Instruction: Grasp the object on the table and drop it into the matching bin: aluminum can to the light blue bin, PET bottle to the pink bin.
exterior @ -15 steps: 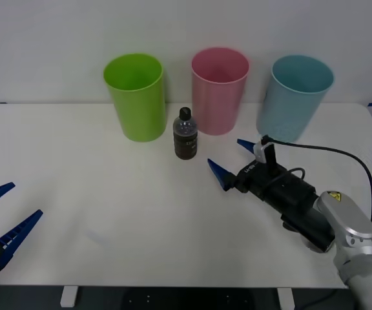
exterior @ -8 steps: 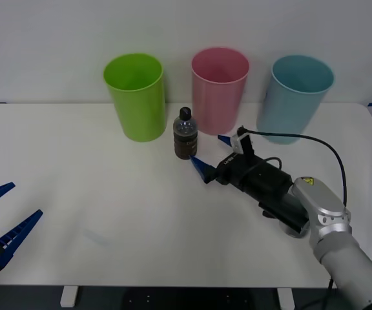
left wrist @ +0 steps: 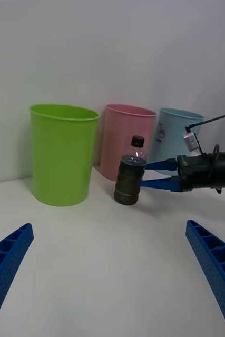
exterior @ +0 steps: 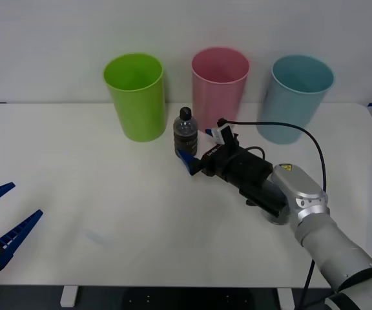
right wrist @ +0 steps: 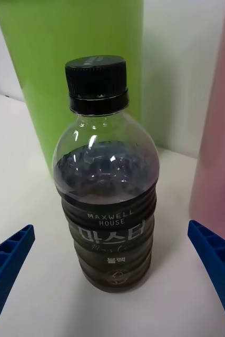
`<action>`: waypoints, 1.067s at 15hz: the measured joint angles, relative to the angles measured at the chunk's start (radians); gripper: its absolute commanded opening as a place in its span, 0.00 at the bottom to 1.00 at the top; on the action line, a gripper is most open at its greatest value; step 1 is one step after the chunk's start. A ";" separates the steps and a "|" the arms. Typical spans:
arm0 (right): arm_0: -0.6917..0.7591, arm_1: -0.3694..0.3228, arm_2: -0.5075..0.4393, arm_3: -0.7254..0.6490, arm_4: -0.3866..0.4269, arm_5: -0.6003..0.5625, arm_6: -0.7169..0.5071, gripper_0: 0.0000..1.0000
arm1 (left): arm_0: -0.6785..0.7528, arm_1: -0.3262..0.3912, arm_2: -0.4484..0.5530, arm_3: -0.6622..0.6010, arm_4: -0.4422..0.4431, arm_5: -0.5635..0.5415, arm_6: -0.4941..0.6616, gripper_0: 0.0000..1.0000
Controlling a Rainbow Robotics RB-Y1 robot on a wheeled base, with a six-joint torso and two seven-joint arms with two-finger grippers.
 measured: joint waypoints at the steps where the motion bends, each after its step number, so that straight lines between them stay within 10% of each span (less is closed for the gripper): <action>1: -0.006 0.002 0.014 0.000 -0.002 0.018 -0.002 1.00 | 0.000 0.000 0.000 0.000 0.000 0.000 0.000 1.00; 16: -0.138 0.002 0.209 0.100 -0.150 0.187 0.000 1.00 | 0.000 0.000 0.000 0.000 0.000 0.000 0.000 1.00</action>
